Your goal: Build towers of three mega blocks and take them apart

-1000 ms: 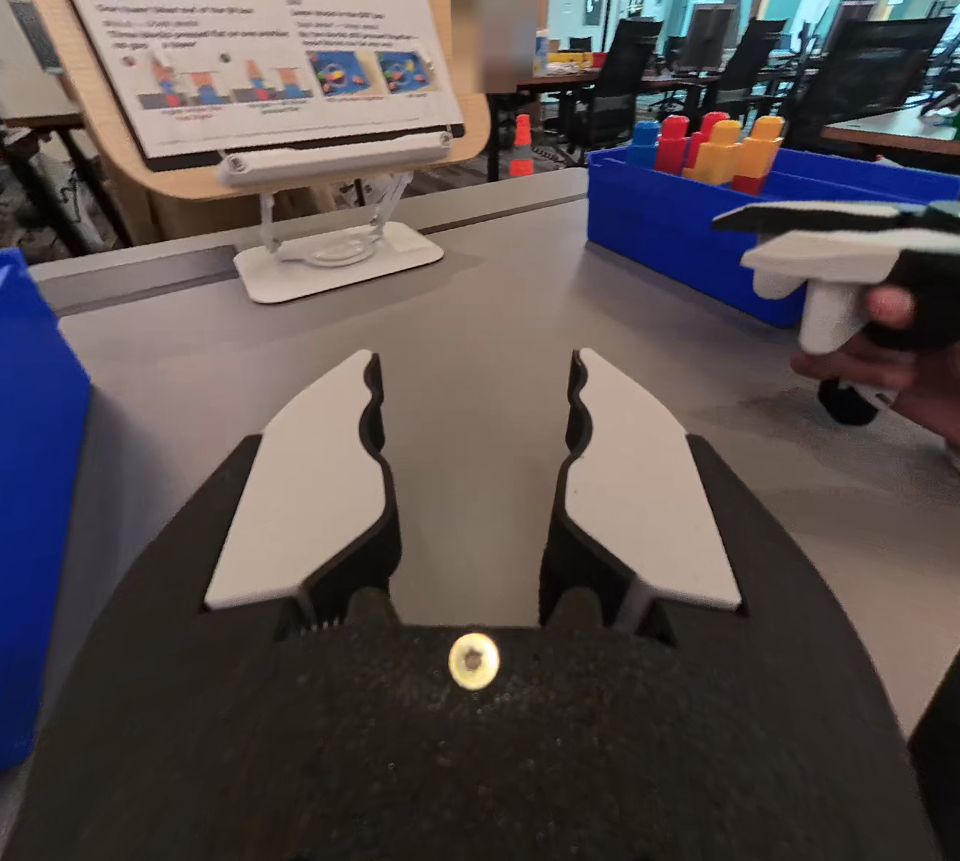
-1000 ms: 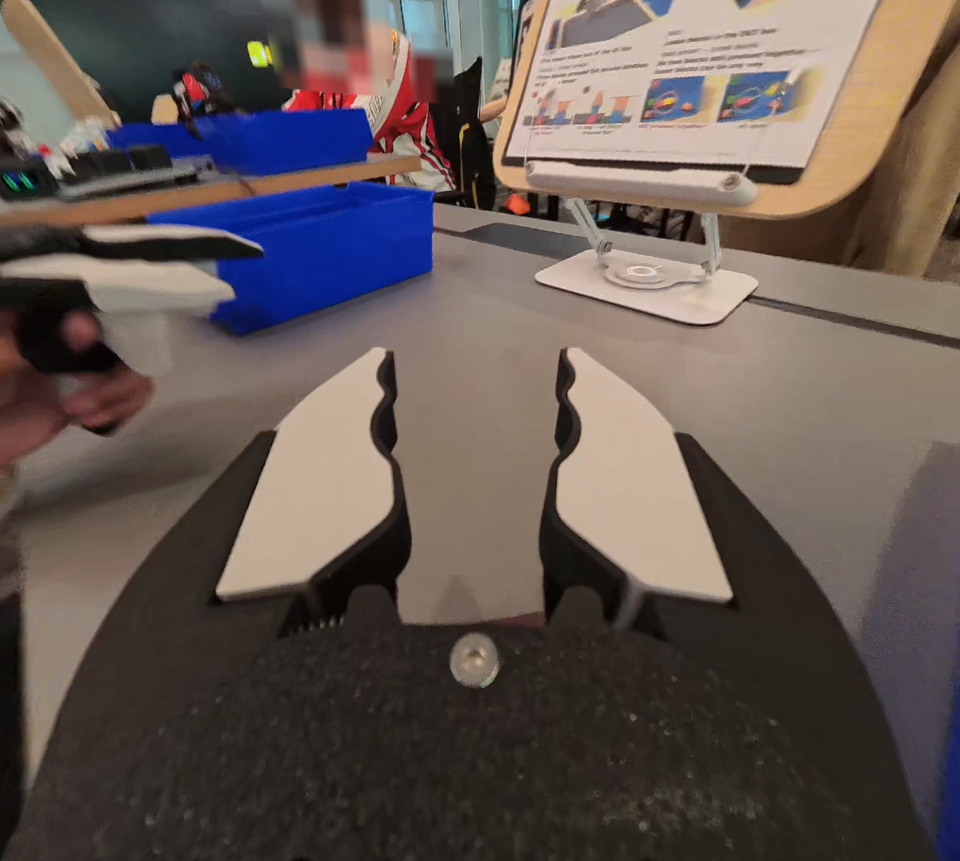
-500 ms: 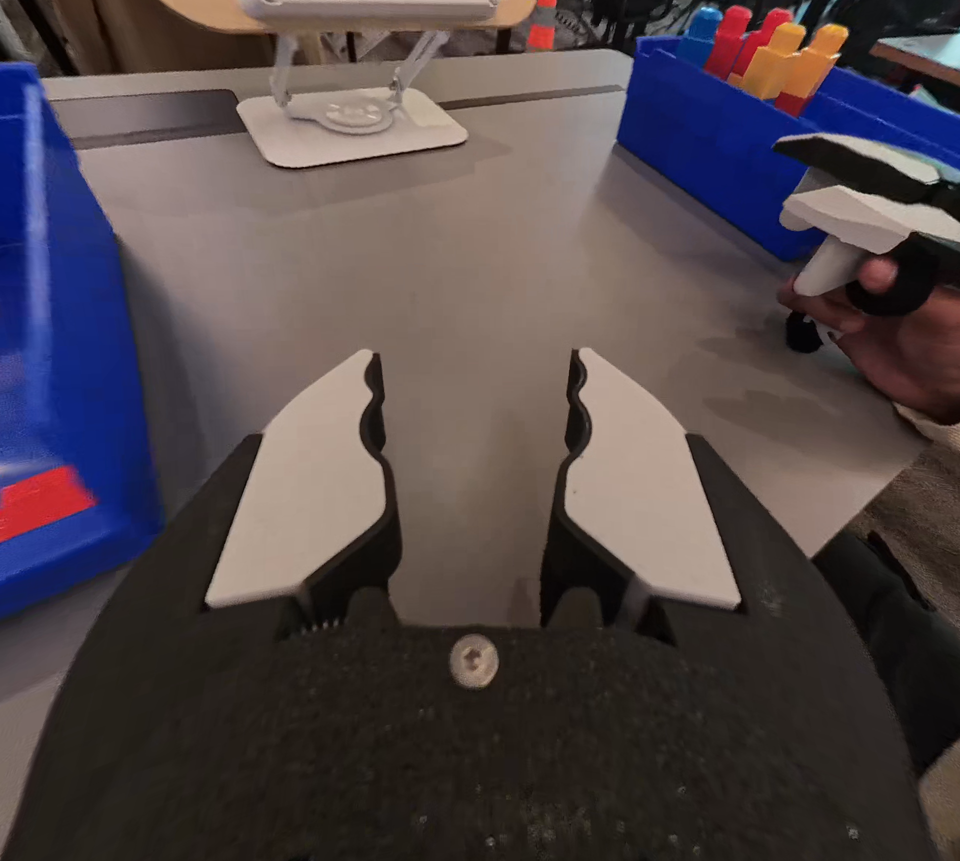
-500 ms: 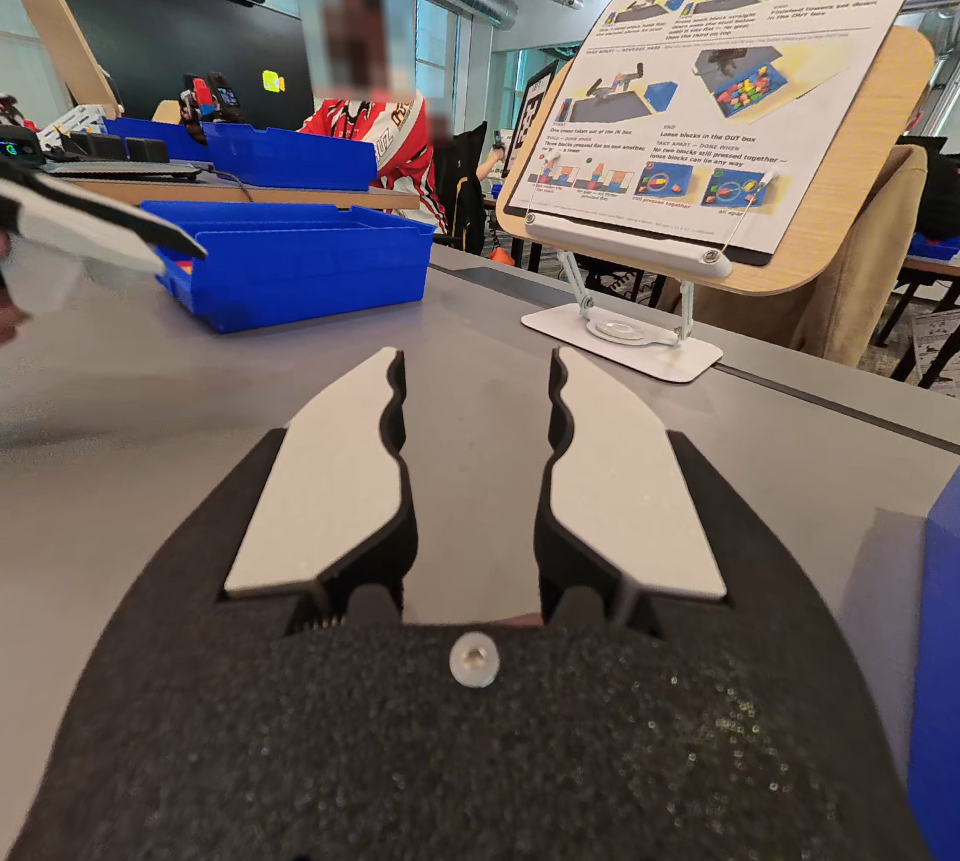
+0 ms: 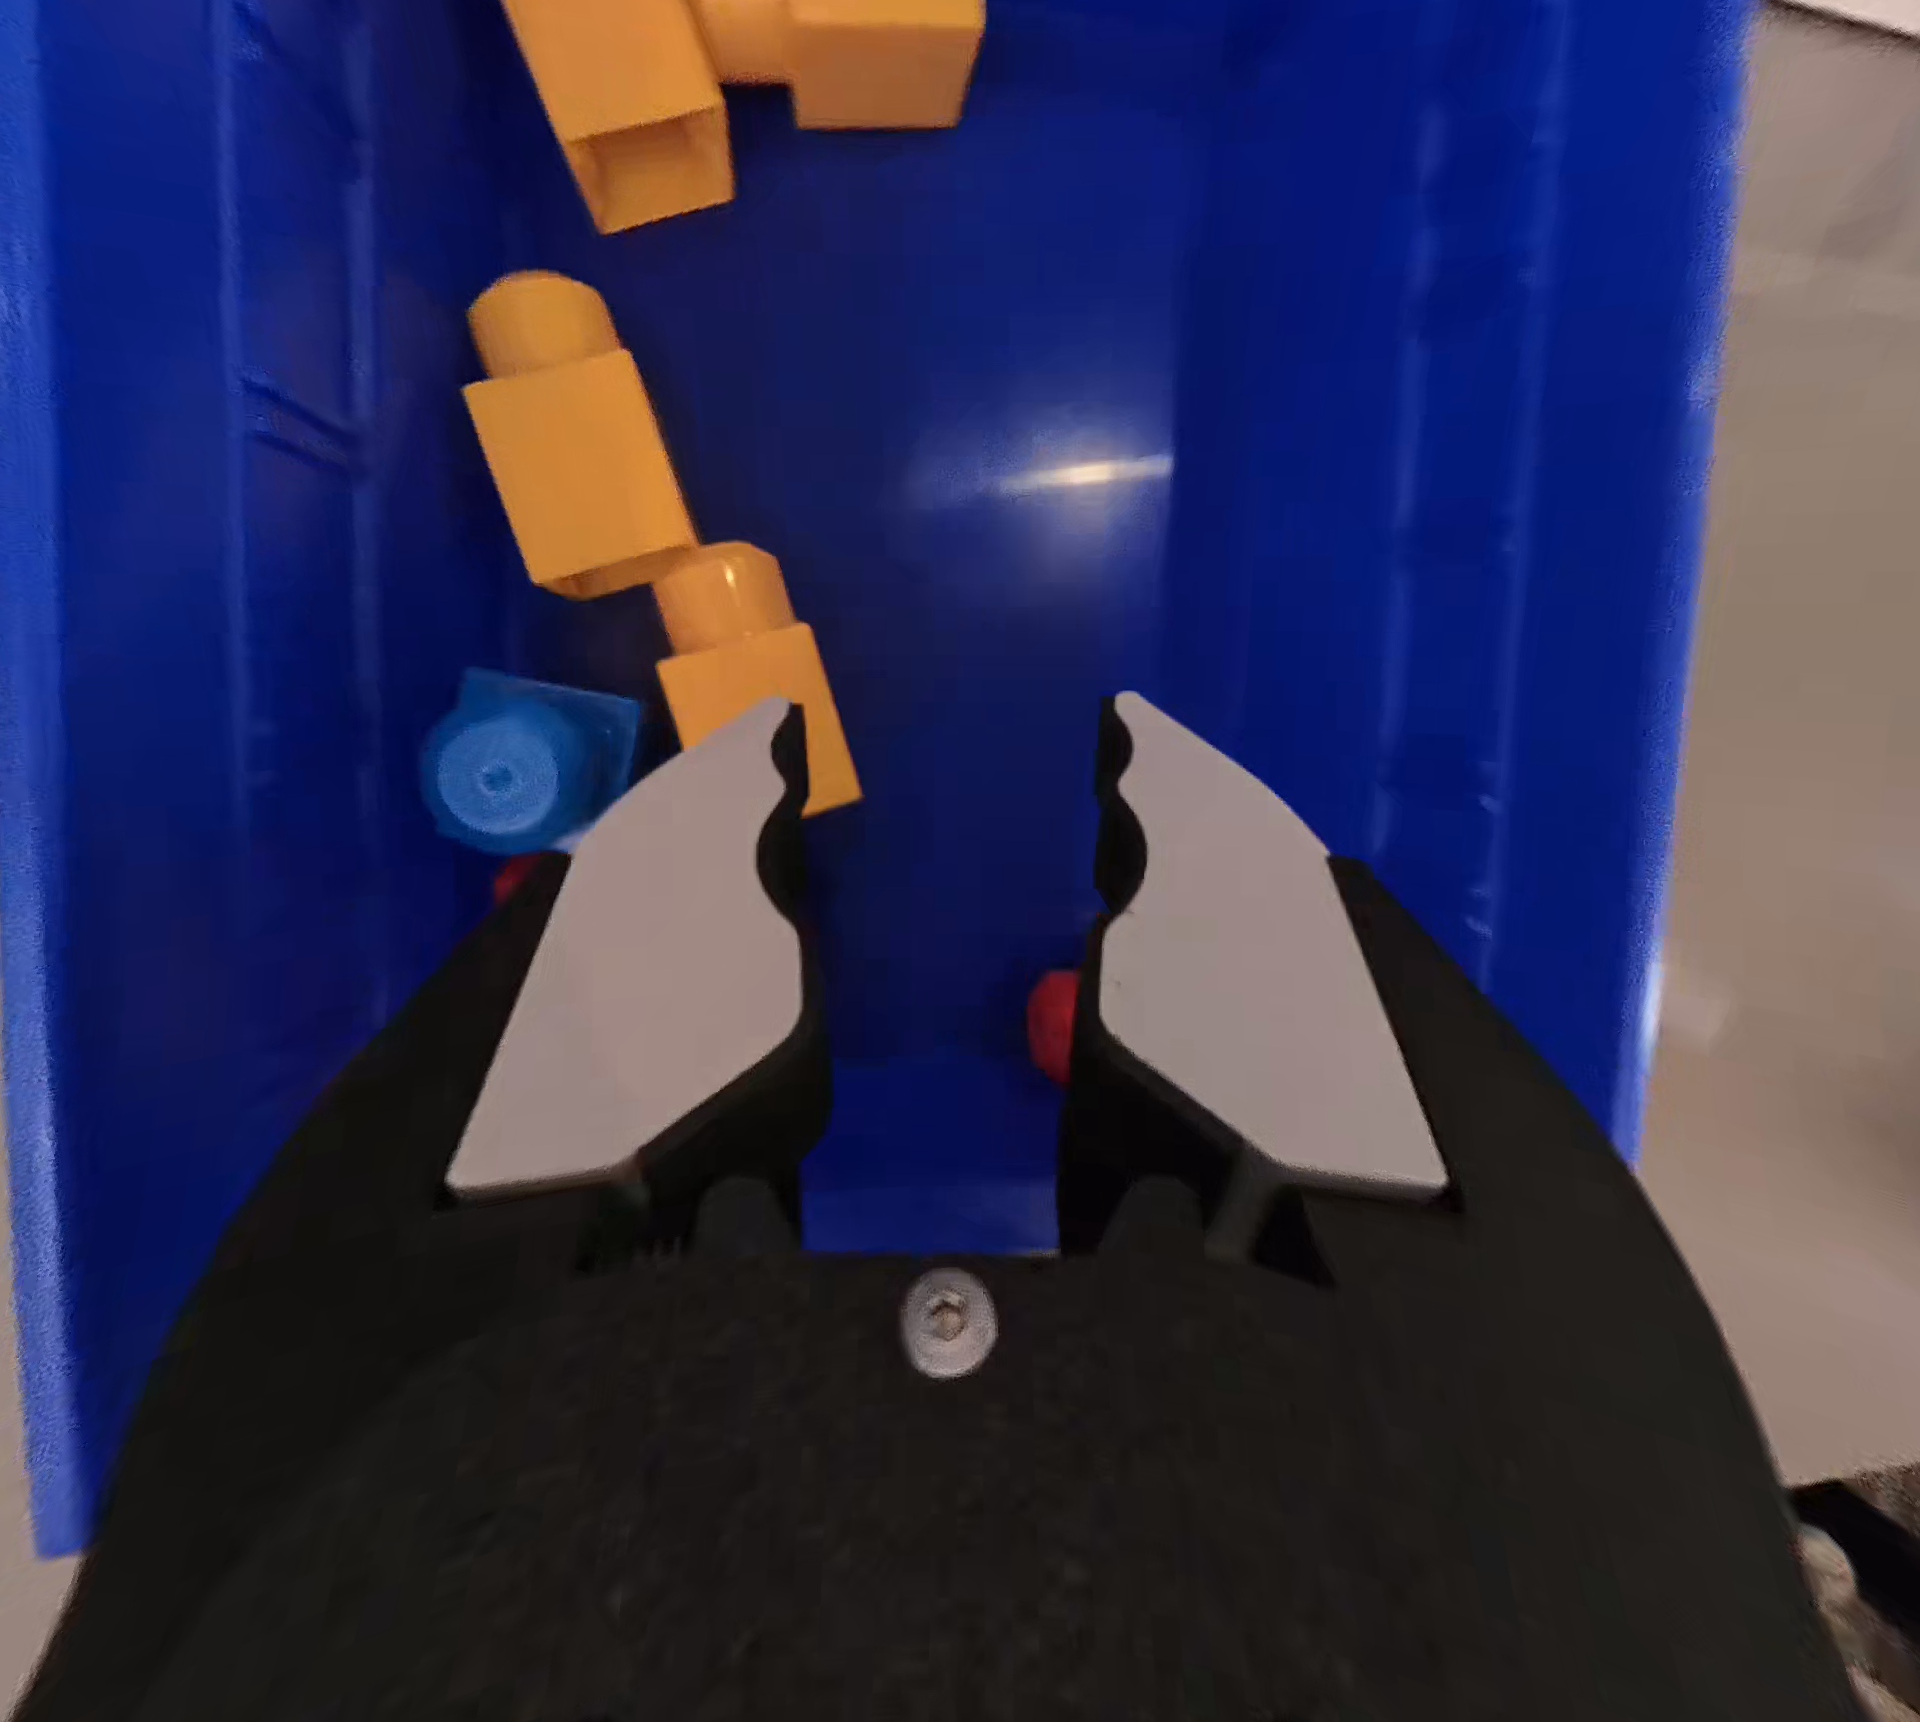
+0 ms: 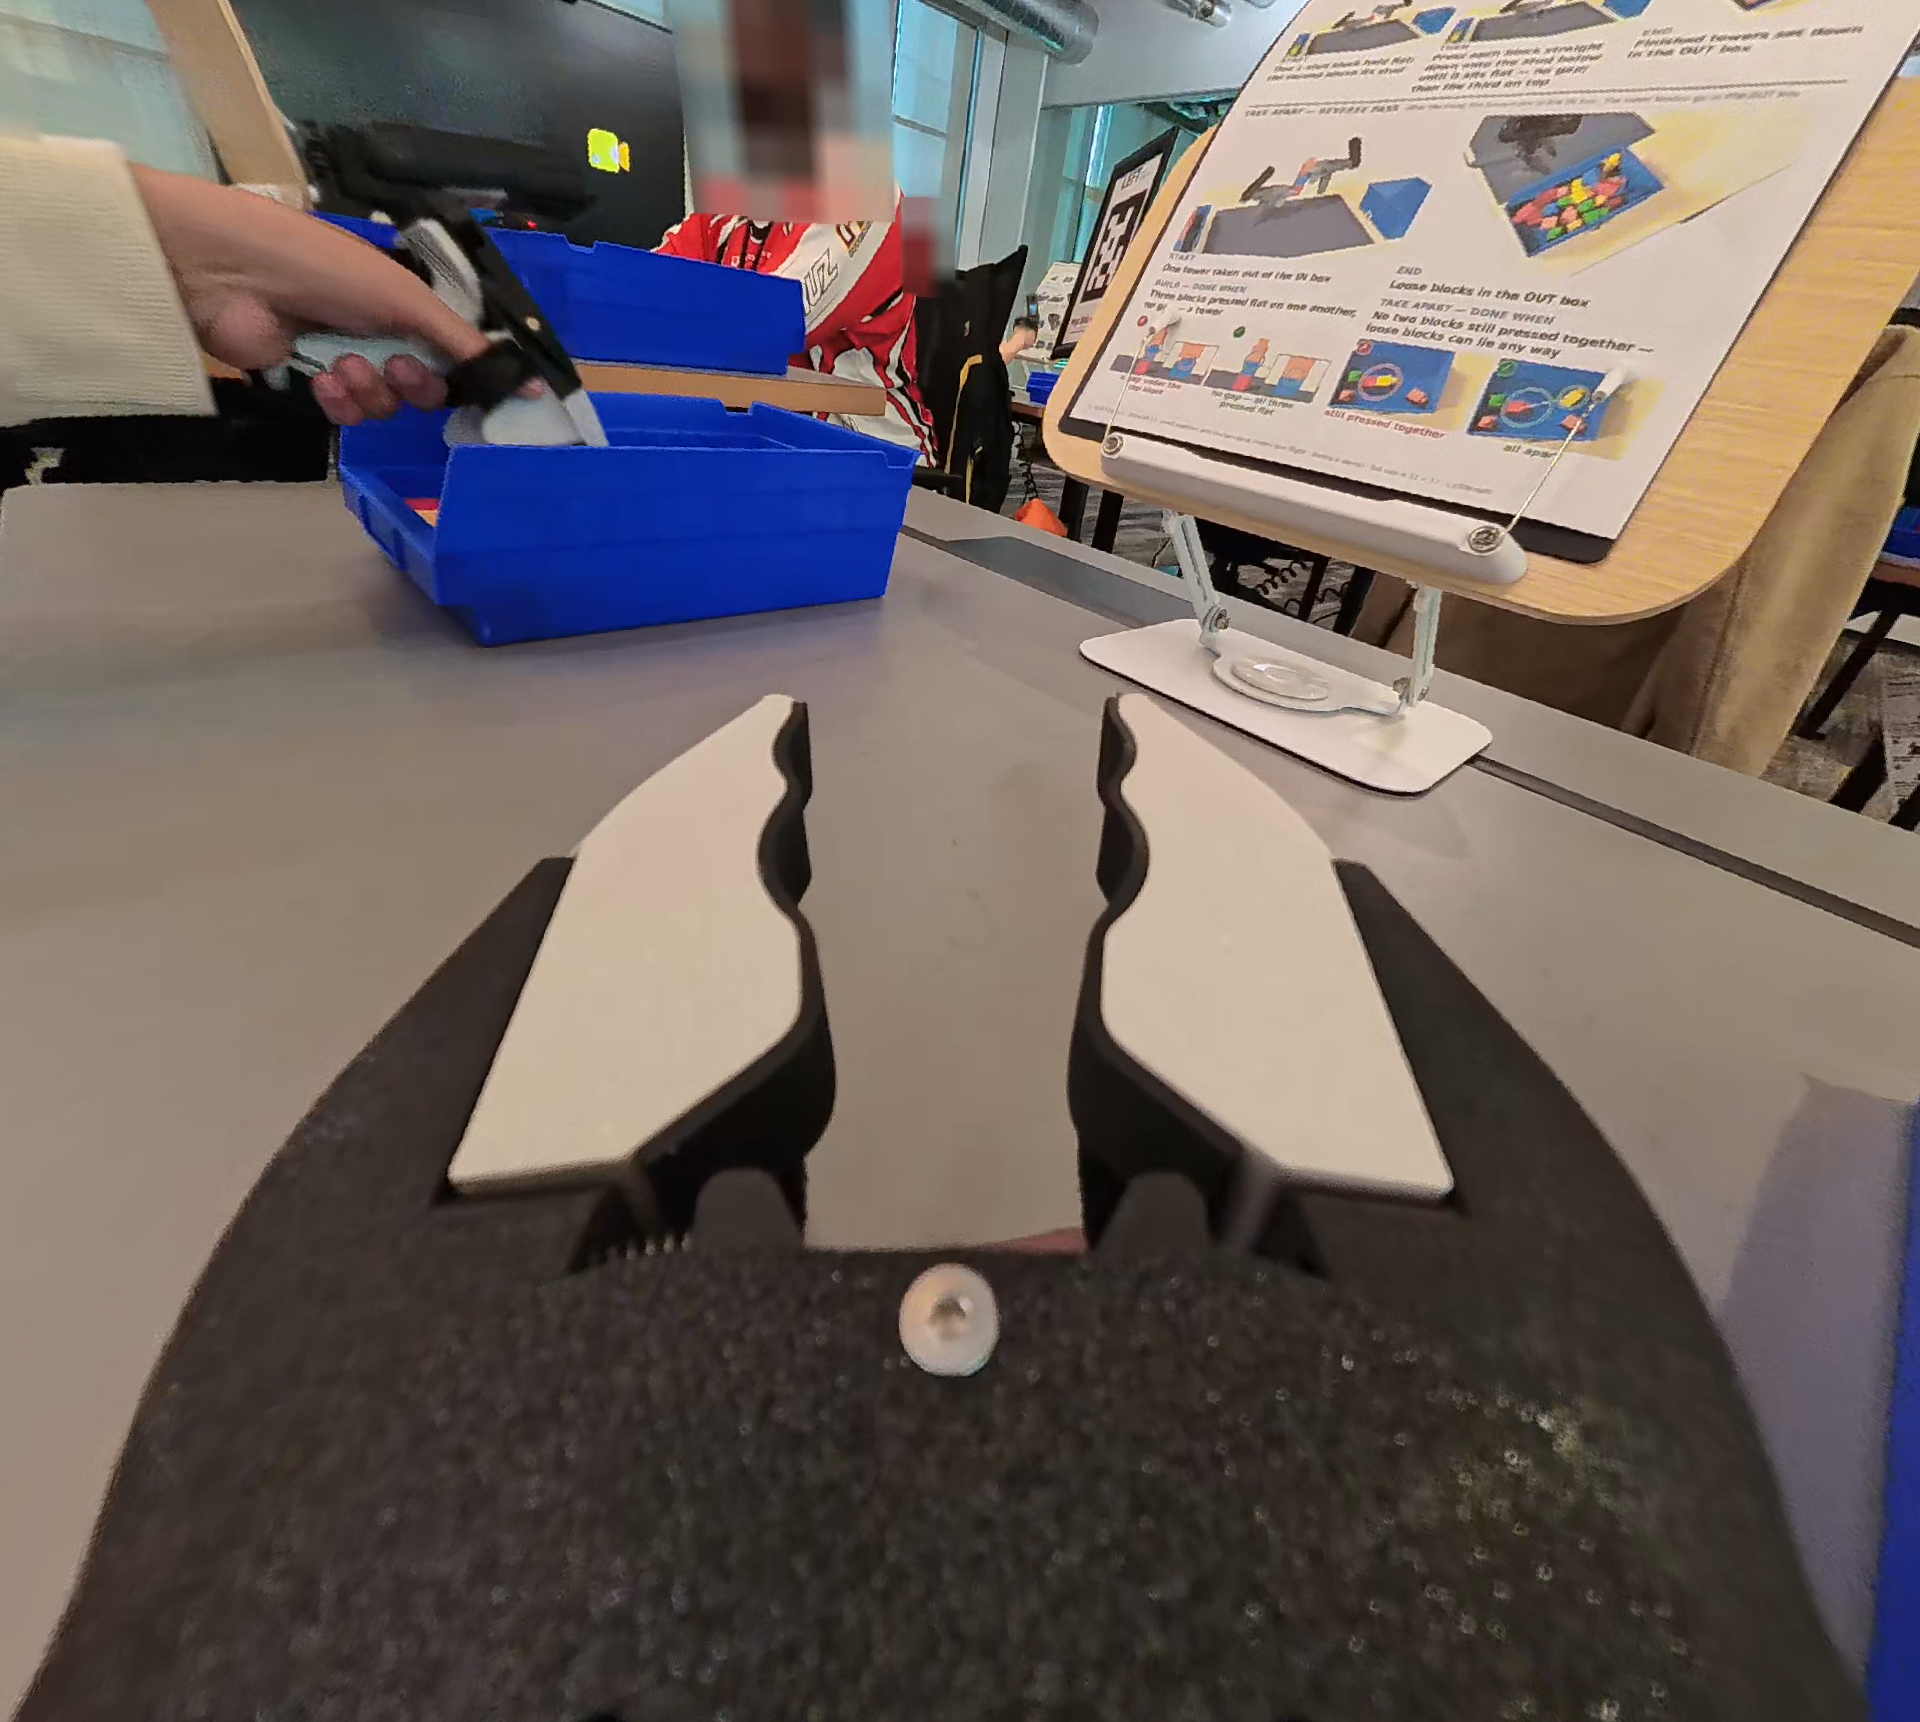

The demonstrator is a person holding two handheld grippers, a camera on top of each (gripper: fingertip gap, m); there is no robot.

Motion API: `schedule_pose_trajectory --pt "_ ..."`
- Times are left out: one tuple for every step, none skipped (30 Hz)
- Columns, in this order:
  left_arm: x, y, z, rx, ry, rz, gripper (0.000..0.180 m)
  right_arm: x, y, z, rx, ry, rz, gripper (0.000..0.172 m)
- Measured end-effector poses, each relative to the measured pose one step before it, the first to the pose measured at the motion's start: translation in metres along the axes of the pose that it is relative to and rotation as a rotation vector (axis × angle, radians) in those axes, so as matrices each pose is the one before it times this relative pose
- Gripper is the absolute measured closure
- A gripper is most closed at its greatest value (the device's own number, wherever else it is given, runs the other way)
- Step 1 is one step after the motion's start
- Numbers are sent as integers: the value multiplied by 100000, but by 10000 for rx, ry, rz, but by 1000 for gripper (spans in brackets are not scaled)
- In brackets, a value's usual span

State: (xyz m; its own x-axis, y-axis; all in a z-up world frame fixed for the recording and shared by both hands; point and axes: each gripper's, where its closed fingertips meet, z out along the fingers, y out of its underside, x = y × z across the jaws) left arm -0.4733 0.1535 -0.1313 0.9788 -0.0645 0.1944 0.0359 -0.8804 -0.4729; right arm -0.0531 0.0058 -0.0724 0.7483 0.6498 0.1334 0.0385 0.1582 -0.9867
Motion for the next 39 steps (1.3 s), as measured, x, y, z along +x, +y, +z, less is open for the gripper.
schedule_pose_trajectory --pt "-549 -126 483 -219 -195 -160 126 16 -22 -17 17 -32 52 119" --pt "-353 -94 307 -172 -131 -161 126 54 -28 -31 28 -6 56 119" --pt "-312 -94 153 -104 -174 -84 126 33 -44 -39 37 -15 51 119" --pt "-459 18 111 -106 -311 19 126 43 -32 -47 27 -6 52 119" --pt "-389 141 125 -131 -287 43 126 39 -21 -15 13 -1 45 119" --pt "-294 251 147 -169 -215 37 125 -5 -5 -16 5 -17 27 119" --pt "-191 297 160 -164 -134 16 125 -9 -7 -3 6 -11 3 119" --pt "-105 227 121 -100 -48 -35 125 -35 2 14 -10 -16 -10 119" --pt "-162 122 88 -30 -66 -48 126 -67 29 24 -23 -26 -16 119" --pt "-247 121 69 -28 -131 -18 126 -60 22 26 -19 -19 -33 119" --pt "-137 116 86 -39 -104 6 127 -77 9 28 -18 -24 -35 119" --pt "24 190 154 -102 -30 10 126 -109 15 35 -15 -39 -29 119" --pt "135 257 219 -178 34 39 126 -73 23 22 -13 -23 -33 119" --pt "109 183 251 -148 12 22 125 -40 14 16 -15 -6 -35 119" --pt "24 73 255 -101 -28 2 125 -35 16 18 -13 -15 -19 119" --pt "-35 -12 260 -61 -57 -5 128 -17 5 4 -4 -9 -2 119" --pt "-27 16 294 -87 -53 -9 131 11 -11 -7 9 2 10 119" --pt "8 104 357 -156 -19 -12 132 14 -7 -8 8 -2 17 119" --pt "27 171 414 -193 -13 -2 134 23 0 -4 3 3 22 119" --pt "-67 226 451 -210 -76 25 138 21 -3 -2 5 -1 17 120" --pt "-196 15 209 -84 -207 136 141 7 -6 -10 5 1 12 120" --pt "-139 -144 -53 24 -218 139 141 -1 -13 -14 9 -8 -2 120" --pt "69 -3 -112 -82 -61 170 142 -14 -7 -4 4 -6 0 120" --pt "344 3 -226 -70 145 222 142 -10 5 2 4 -8 -3 121" --pt "422 -208 -502 129 202 170 142 -9 -10 -10 6 -2 -9 121" --pt "473 -355 -829 278 192 142 142 5 -5 -12 3 4 1 121" --pt "605 -437 -1157 373 158 313 142 9 -7 -13 12 5 6 121" --pt "669 -361 -1397 343 78 402 142 22 -10 -15 8 4 8 121" --pt "746 -460 -1583 423 12 489 142 25 -13 -21 9 14 13 122" --pt "1154 -683 -1663 540 123 715 142 47 -45 -26 19 18 13 122" --pt "1379 -644 -1599 447 148 683 142 91 -63 -46 31 51 12 123" --pt "1472 -715 -1427 380 122 490 143 150 -99 -61 57 72 1 123" --pt "1927 -956 -1201 459 298 525 143 111 -61 -55 47 40 33 124" --pt "2465 -965 -811 351 563 549 143 153 -46 -58 25 54 71 124" --pt "2646 -847 -290 149 646 486 143 184 -123 -82 69 77 57 124" --pt "2484 -813 221 38 541 477 143 143 -164 -91 105 33 68 124" --pt "2219 -741 690 -69 410 530 143 97 -92 -71 62 5 105 124" --pt "1910 -668 1114 -184 293 564 143 70 -10 -42 19 -9 99 124" --pt "1519 -607 1485 -291 158 628 142 37 17 -7 1 -23 84 124"
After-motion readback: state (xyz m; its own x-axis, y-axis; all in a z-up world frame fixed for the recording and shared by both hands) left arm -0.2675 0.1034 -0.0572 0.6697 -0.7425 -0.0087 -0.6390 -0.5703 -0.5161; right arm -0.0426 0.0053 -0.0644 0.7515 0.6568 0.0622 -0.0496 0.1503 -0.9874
